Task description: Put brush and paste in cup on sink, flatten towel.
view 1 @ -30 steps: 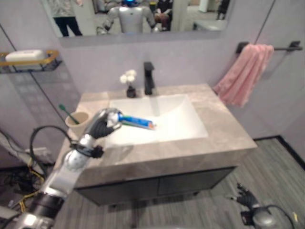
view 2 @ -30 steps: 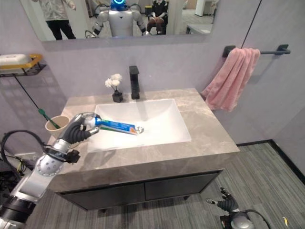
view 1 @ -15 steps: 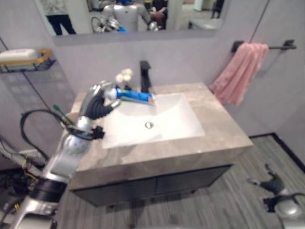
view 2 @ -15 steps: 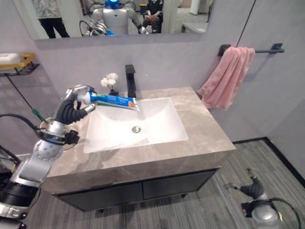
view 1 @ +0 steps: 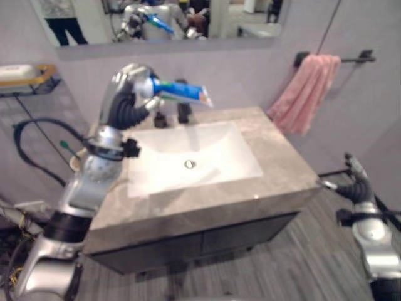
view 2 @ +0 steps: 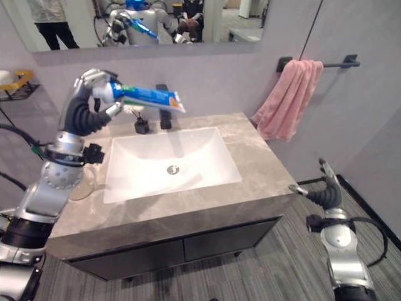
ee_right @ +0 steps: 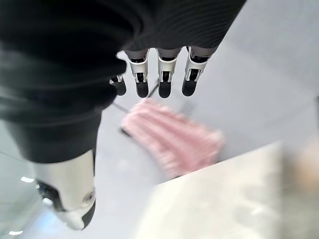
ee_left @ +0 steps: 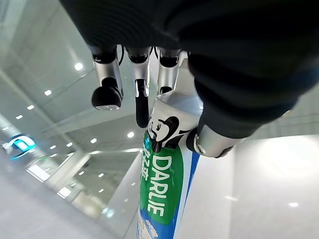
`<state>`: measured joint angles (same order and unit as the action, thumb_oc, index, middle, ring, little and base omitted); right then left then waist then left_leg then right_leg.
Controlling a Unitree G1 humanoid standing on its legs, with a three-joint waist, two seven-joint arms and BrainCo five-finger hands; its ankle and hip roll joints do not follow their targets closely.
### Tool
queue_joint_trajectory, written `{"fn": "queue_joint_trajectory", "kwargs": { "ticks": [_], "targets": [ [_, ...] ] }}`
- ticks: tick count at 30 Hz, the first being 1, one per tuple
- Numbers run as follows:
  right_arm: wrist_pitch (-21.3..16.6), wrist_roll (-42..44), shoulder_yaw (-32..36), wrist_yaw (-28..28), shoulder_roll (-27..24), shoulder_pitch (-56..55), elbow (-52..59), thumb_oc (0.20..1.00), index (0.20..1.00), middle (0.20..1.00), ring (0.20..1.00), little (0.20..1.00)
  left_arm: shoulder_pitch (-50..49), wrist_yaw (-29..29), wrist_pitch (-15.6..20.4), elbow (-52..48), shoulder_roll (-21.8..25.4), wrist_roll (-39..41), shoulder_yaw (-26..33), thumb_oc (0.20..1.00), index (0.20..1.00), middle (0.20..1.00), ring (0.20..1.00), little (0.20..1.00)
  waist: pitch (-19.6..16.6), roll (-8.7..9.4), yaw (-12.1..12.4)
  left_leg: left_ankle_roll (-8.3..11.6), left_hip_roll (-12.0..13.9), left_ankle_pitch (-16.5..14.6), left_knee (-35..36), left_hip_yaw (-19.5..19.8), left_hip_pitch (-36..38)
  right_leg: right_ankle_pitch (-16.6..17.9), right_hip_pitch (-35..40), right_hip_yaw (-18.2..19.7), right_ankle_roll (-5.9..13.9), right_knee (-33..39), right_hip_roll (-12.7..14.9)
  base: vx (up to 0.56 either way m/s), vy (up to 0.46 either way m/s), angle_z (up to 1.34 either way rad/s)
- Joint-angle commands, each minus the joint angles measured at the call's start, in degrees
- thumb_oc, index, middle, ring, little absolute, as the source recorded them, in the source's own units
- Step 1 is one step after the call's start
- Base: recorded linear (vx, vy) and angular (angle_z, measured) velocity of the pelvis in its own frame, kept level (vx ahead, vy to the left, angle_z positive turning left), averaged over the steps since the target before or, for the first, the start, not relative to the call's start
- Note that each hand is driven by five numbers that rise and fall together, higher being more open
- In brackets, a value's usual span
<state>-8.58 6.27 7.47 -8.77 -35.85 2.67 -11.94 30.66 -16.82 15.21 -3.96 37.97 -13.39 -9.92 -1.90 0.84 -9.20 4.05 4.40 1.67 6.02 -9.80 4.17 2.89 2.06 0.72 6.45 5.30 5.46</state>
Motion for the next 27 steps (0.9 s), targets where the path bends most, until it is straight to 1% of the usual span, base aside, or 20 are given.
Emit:
{"fn": "queue_joint_trajectory", "kwargs": {
  "ticks": [1, 2, 3, 4, 7, 9, 10, 12, 13, 15, 20, 21, 22, 25, 27],
  "targets": [
    [-6.07, 11.27, -2.26, -0.27, 1.79, 7.80, 0.95, 1.000, 1.000, 1.000, 1.000, 1.000, 12.62, -5.68, 2.49, 1.99, -0.40, 1.54, -2.13, 0.200, 0.200, 0.200, 0.200, 0.200, -2.94, 1.63, 1.12, -1.85, 1.16, -5.45, -1.02, 1.25, 1.85, 0.40, 0.57, -1.76, 0.53, -0.61, 2.98, 0.00, 0.000, 0.00],
    [-6.15, 11.55, -2.30, -0.17, 1.77, 8.00, 0.83, 1.000, 1.000, 1.000, 1.000, 1.000, 12.80, -5.76, 2.51, 2.11, -0.27, 1.54, -2.18, 0.200, 0.200, 0.200, 0.200, 0.200, -2.79, 1.73, 1.05, -1.89, 1.15, -5.16, -1.02, 1.21, 1.70, 0.65, 0.43, -1.75, 0.44, -0.61, 2.98, 0.00, 0.000, 0.00],
    [-7.37, 18.64, -4.49, 0.12, 4.87, 10.11, 1.20, 1.000, 1.000, 1.000, 1.000, 1.000, 13.99, -7.09, 2.35, 2.33, -1.26, 2.50, -2.82, 0.200, 0.200, 0.200, 0.200, 0.200, -2.82, 1.59, 1.46, -1.88, 1.14, -5.37, -1.02, 1.34, 1.83, 0.41, 0.61, -1.84, 0.45, -0.62, 3.01, 0.00, 0.000, 0.00],
    [-7.46, 18.89, -4.55, 0.21, 4.87, 10.29, 1.05, 1.000, 1.000, 1.000, 1.000, 1.000, 14.11, -7.18, 2.36, 2.41, -1.13, 2.51, -2.87, 0.200, 0.200, 0.200, 0.200, 0.200, -2.70, 1.70, 1.40, -1.92, 1.13, -5.07, -1.02, 1.30, 1.67, 0.69, 0.46, -1.82, 0.36, -0.60, 3.01, 0.00, 0.000, 0.00],
    [-8.49, 26.89, -8.18, 0.58, 8.52, 13.31, 2.49, 1.000, 1.000, 1.000, 1.000, 1.000, 15.70, -8.94, 2.01, 2.08, -2.60, 3.85, -3.42, 0.200, 0.200, 0.200, 0.200, 0.200, -2.44, 1.61, 1.96, -1.91, 1.07, -4.91, -1.02, 1.35, 1.49, 0.73, 0.46, -2.01, 0.23, -0.43, 3.02, 0.00, 0.000, 0.00],
    [-8.89, 36.53, -12.28, 2.65, 12.19, 16.08, 4.34, 1.000, 1.000, 1.000, 1.000, 1.000, 16.74, -9.91, 1.43, 1.34, -3.67, 4.22, -3.94, 0.200, 0.200, 0.200, 0.200, 0.200, -2.20, 1.68, 2.60, -1.85, 1.06, -4.80, -1.02, 1.30, 1.40, 0.81, 0.54, -2.22, 0.18, -0.30, 3.10, 0.00, 0.000, -0.02],
    [-8.93, 36.68, -12.30, 2.77, 12.16, 16.12, 4.25, 1.000, 1.000, 1.000, 1.000, 1.000, 16.72, -9.91, 1.40, 1.31, -3.62, 4.23, -3.92, 0.200, 0.200, 0.200, 0.200, 0.200, -2.19, 1.70, 2.56, -1.85, 1.05, -4.80, -1.02, 1.29, 1.41, 0.81, 0.55, -2.21, 0.18, -0.30, 3.11, 0.00, 0.000, 0.00],
    [-9.73, 45.74, -15.60, 4.45, 16.06, 18.87, 5.53, 1.000, 1.000, 1.000, 1.000, 1.000, 17.70, -10.65, 0.87, 0.70, -4.71, 4.66, -4.58, 0.200, 0.200, 0.200, 0.200, 0.200, -1.98, 1.77, 3.21, -1.81, 1.00, -4.67, -1.02, 1.34, 1.29, 0.81, 0.49, -2.26, 0.15, -0.30, 3.18, 0.00, 0.000, 0.00],
    [-9.77, 45.85, -15.61, 4.55, 16.06, 18.92, 5.44, 1.000, 1.000, 1.000, 1.000, 1.000, 17.70, -10.66, 0.85, 0.68, -4.67, 4.67, -4.57, 0.200, 0.200, 0.200, 0.200, 0.200, -1.97, 1.80, 3.17, -1.81, 0.99, -4.66, -1.02, 1.34, 1.29, 0.80, 0.49, -2.26, 0.15, -0.30, 3.19, 0.00, 0.000, 0.00],
    [-10.82, 51.22, -17.73, 5.71, 19.40, 21.06, 6.75, 1.000, 1.000, 1.000, 1.000, 1.000, 18.37, -11.60, 0.45, -0.22, -5.55, 4.68, -4.63, 0.200, 0.200, 0.200, 0.200, 0.200, -1.87, 1.83, 3.68, -1.73, 1.00, -4.59, -1.02, 1.49, 1.09, 0.73, 0.44, -2.47, 0.09, -0.30, 3.24, 0.01, 0.001, 0.02],
    [-13.32, 57.19, -20.66, 6.49, 25.35, 25.43, 8.54, 1.000, 1.000, 1.000, 1.000, 1.000, 20.14, -12.89, 0.23, -0.49, -6.96, 4.35, -5.55, 0.200, 0.200, 0.200, 0.200, 0.200, -1.75, 1.74, 4.64, -1.68, 0.88, -4.46, -1.02, 1.82, 0.53, 0.69, 0.17, -2.76, 0.08, -0.30, 3.32, 0.02, 0.004, 0.10],
    [-13.34, 57.22, -20.66, 6.53, 25.37, 25.48, 8.49, 1.000, 1.000, 1.000, 1.000, 1.000, 20.18, -12.90, 0.23, -0.47, -6.93, 4.35, -5.56, 0.200, 0.200, 0.200, 0.200, 0.200, -1.75, 1.77, 4.64, -1.68, 0.87, -4.45, -1.02, 1.81, 0.50, 0.69, 0.14, -2.75, 0.09, -0.30, 3.32, 0.01, 0.007, 0.05],
    [-13.71, 58.01, -22.10, 7.00, 26.52, 27.13, 8.57, 1.000, 1.000, 1.000, 1.000, 1.000, 21.30, -13.57, 0.27, -0.55, -7.41, 4.40, -5.96, 0.200, 0.200, 0.200, 0.200, 0.200, -1.68, 1.77, 4.98, -1.61, 0.90, -4.35, -1.02, 1.79, 0.15, 0.70, -0.15, -2.81, 0.12, -0.30, 3.31, 0.00, 0.000, 0.00],
    [-14.51, 59.28, -23.37, 7.96, 27.92, 29.17, 9.23, 1.000, 1.000, 1.000, 1.000, 1.000, 21.64, -14.10, 1.28, -1.59, -8.41, 5.67, -6.05, 0.200, 0.200, 0.200, 0.200, 0.200, -1.69, 1.85, 5.29, -1.42, 1.17, -4.28, -1.02, 1.77, -0.22, 0.66, -0.42, -3.07, 0.11, -0.30, 3.22, 0.02, -0.003, -0.02],
    [-15.74, 60.15, -23.84, 8.16, 29.33, 31.38, 8.86, 1.000, 1.000, 1.000, 1.000, 1.000, 22.26, -14.73, 1.82, -1.86, -9.65, 6.66, -6.48, 0.200, 0.200, 0.200, 0.200, 0.200, -1.62, 1.83, 5.52, -1.32, 1.31, -4.17, -1.02, 1.93, -0.59, 0.59, -0.67, -3.25, 0.05, -0.30, 3.11, 0.03, -0.013, 0.02]
  ]
}}
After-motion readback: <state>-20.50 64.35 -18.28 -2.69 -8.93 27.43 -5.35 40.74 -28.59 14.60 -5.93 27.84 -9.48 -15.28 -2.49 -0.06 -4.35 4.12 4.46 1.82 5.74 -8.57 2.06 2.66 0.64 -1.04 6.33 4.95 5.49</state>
